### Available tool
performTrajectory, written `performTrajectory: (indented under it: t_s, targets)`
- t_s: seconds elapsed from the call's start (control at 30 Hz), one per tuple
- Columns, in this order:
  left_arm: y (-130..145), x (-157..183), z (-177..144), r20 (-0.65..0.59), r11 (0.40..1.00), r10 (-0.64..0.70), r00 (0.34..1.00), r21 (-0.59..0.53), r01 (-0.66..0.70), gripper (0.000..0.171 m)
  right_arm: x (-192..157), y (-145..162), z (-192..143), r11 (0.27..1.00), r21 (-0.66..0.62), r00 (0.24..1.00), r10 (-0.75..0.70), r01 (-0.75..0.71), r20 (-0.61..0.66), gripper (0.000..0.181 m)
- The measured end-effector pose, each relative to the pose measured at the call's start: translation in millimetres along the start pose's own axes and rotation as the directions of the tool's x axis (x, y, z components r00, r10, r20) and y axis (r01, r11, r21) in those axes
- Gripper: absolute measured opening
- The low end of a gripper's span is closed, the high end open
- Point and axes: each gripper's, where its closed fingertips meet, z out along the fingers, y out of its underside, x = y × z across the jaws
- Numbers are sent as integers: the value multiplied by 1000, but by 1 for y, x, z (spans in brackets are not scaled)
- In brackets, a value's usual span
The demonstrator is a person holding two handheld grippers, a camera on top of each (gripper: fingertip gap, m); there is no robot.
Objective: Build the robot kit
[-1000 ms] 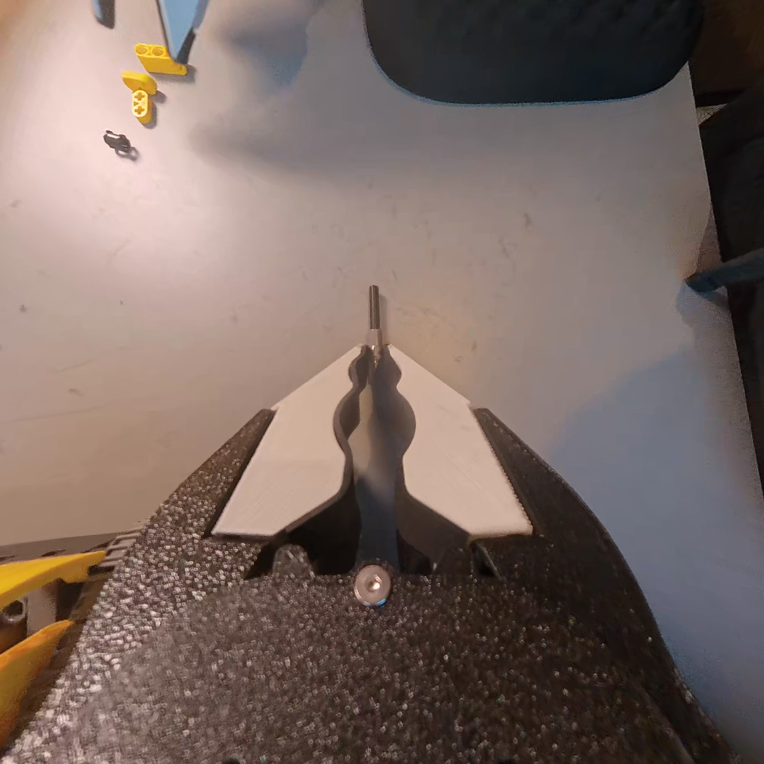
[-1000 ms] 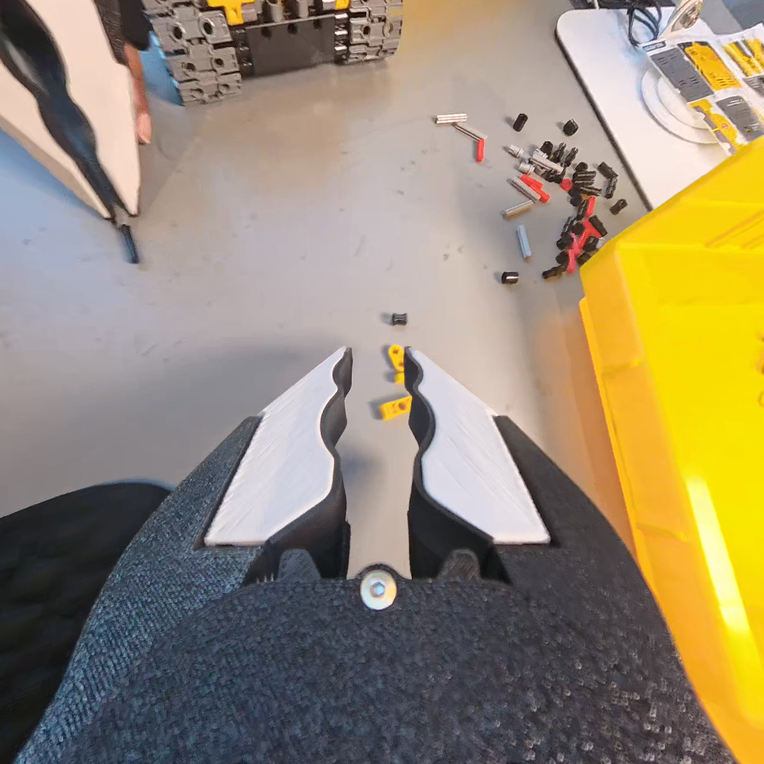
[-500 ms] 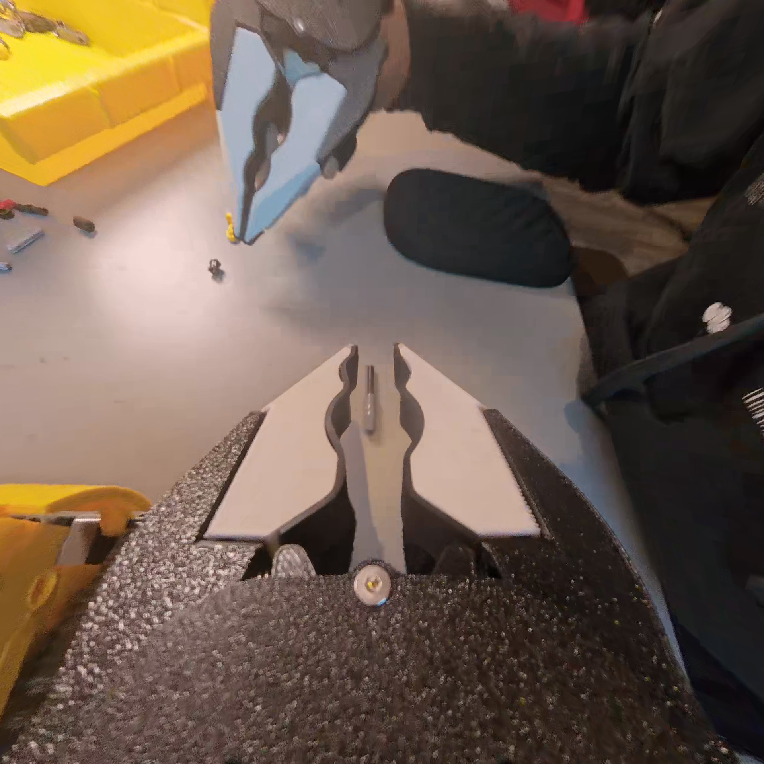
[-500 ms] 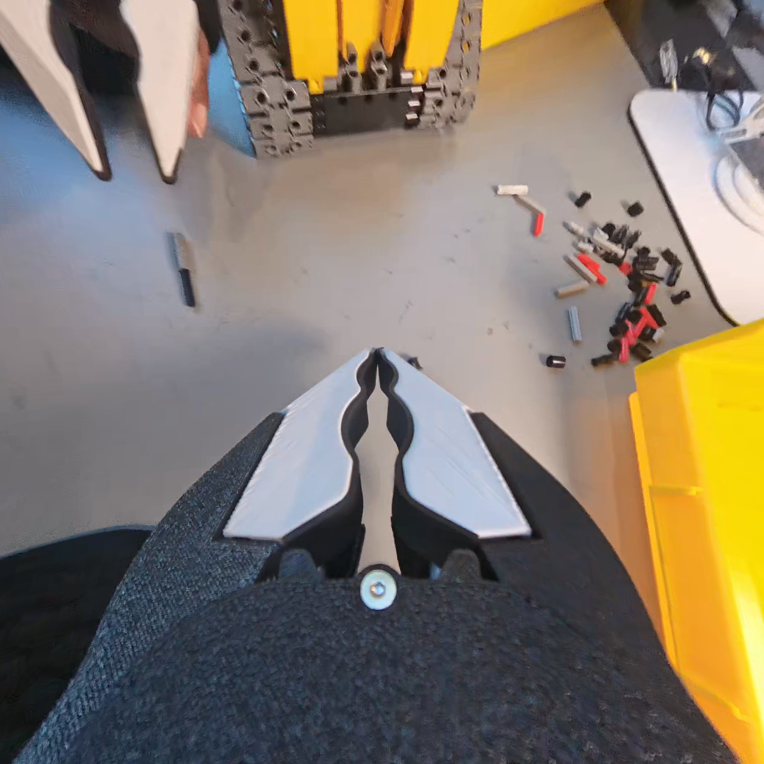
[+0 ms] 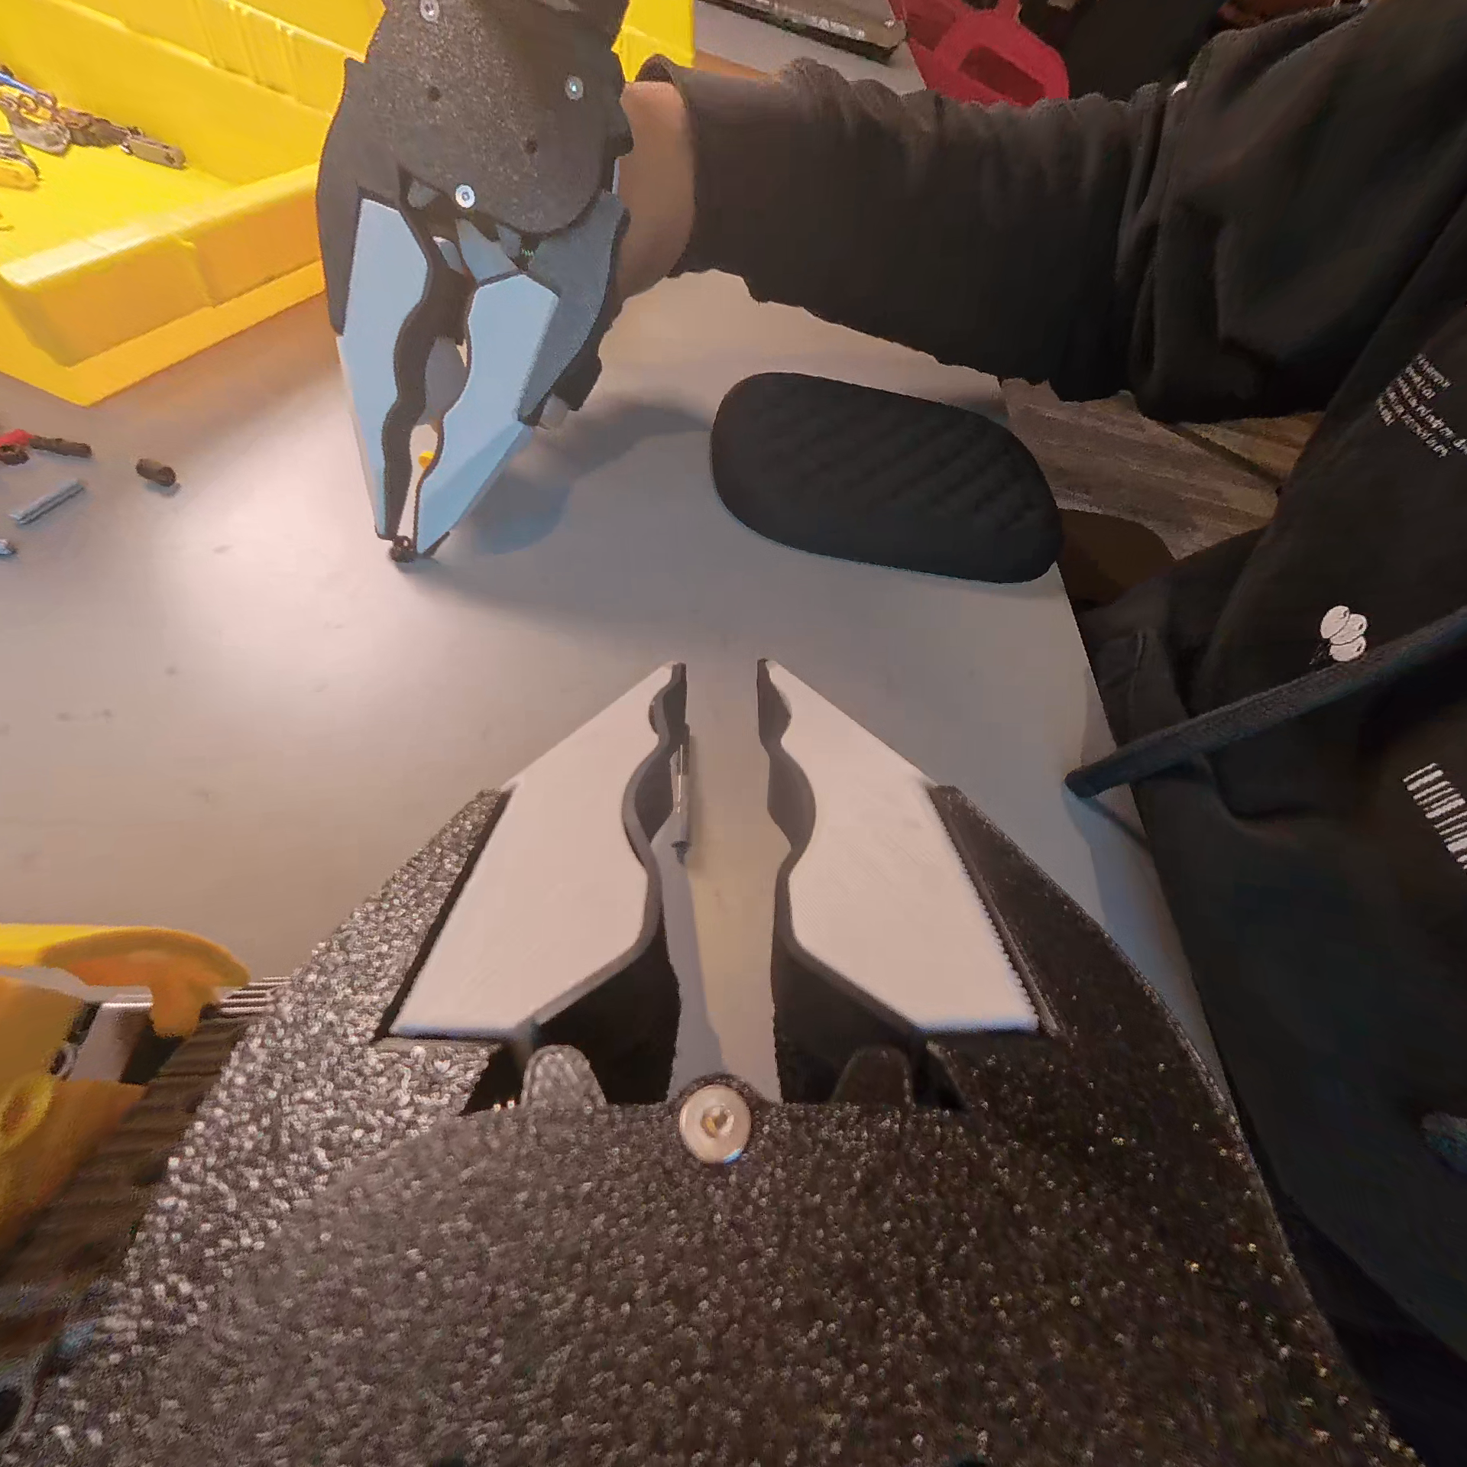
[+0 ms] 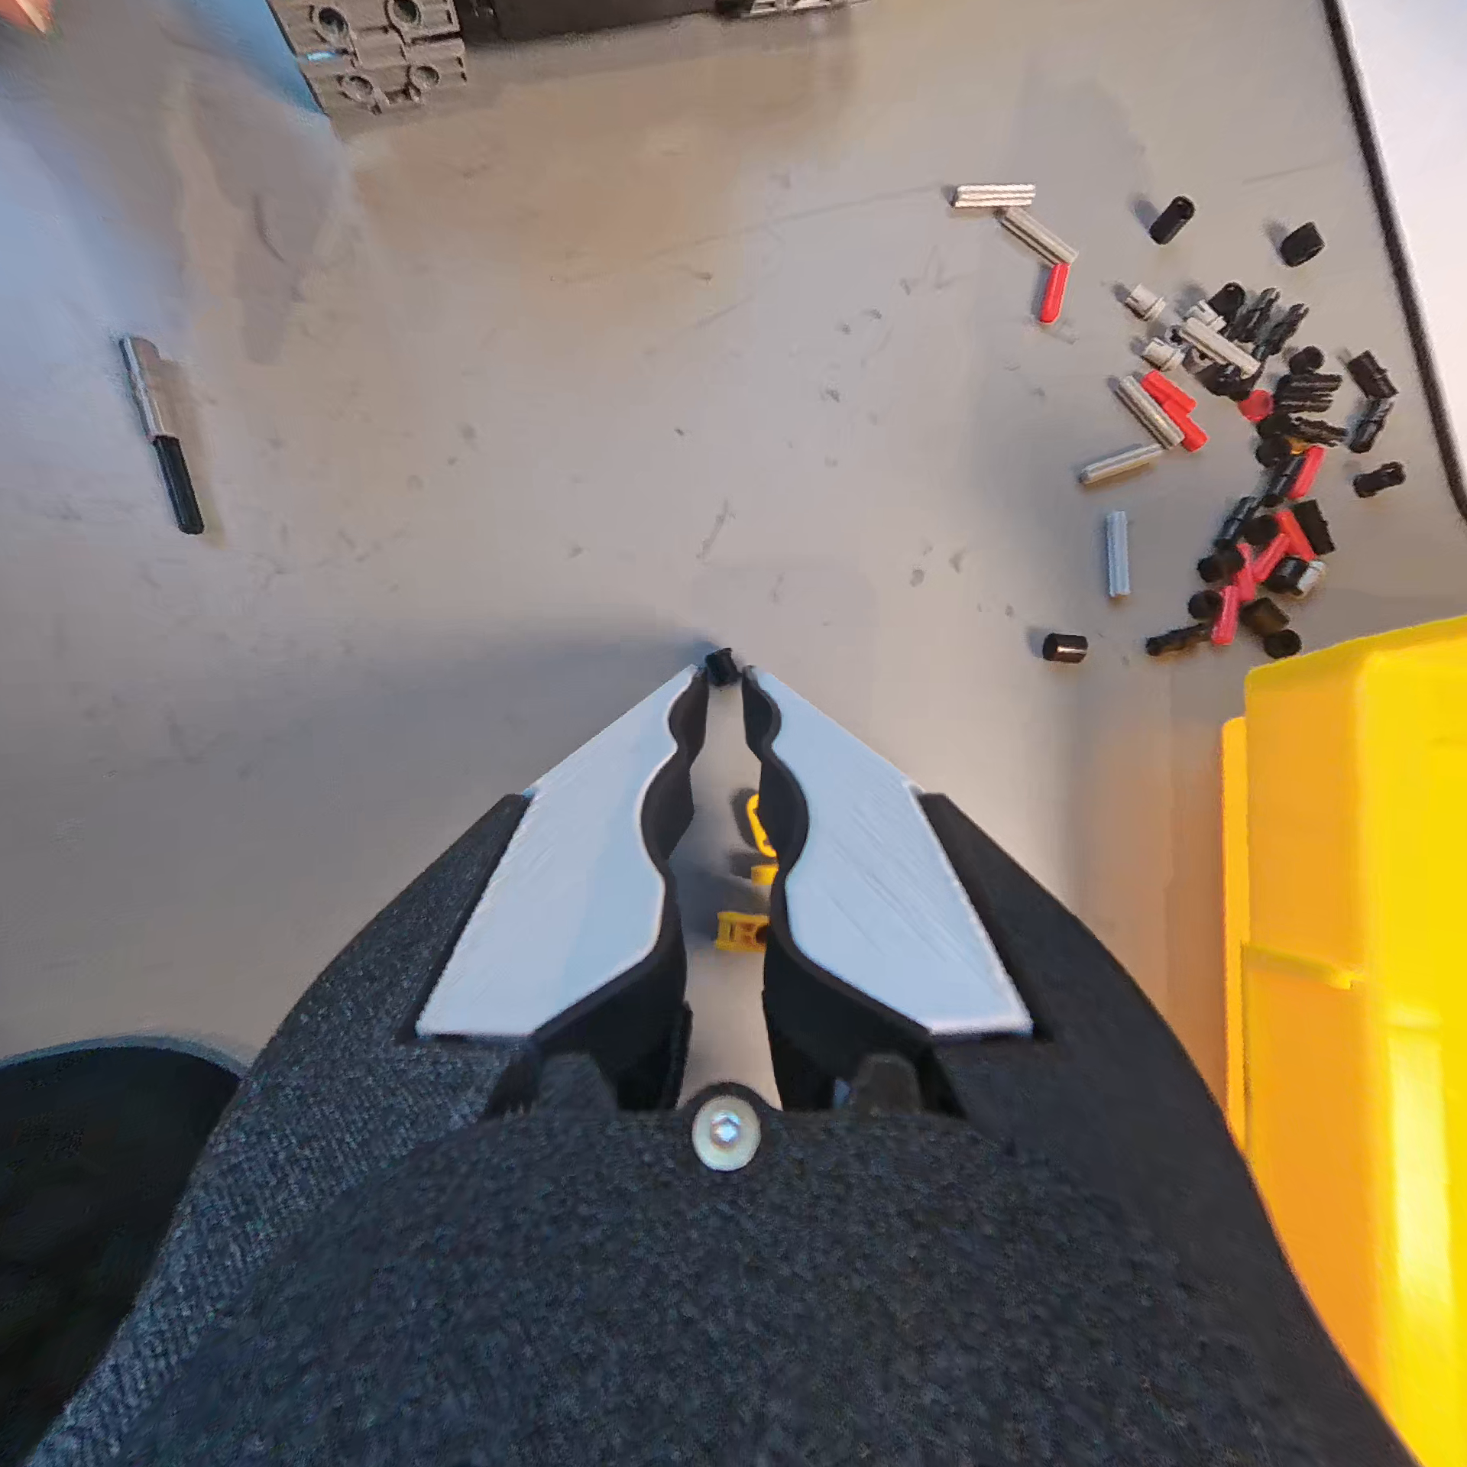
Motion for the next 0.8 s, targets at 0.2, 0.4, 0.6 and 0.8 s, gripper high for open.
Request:
performTrajectory:
  t_s: [0.2, 0.4, 0.6, 0.8]
  targets:
    - [-1, -6, 0, 27, 1000, -21, 999, 7, 20, 17, -6, -2, 0, 997, -5, 997, -75, 75, 16, 6]
    - [-8, -20, -4, 92, 994, -96, 991, 68, 90, 22, -60, -58, -28, 944, 220, 969, -243, 245, -36, 6]
    - [-21, -7, 0, -12, 975, -165, 986, 147, 165, 25, -107, -95, -49, 884, 271, 924, -361, 382, -125, 6]
    - [-24, 7, 1, -74, 974, -151, 986, 157, 161, 7, -117, -102, -54, 865, 255, 901, -404, 433, -157, 6]
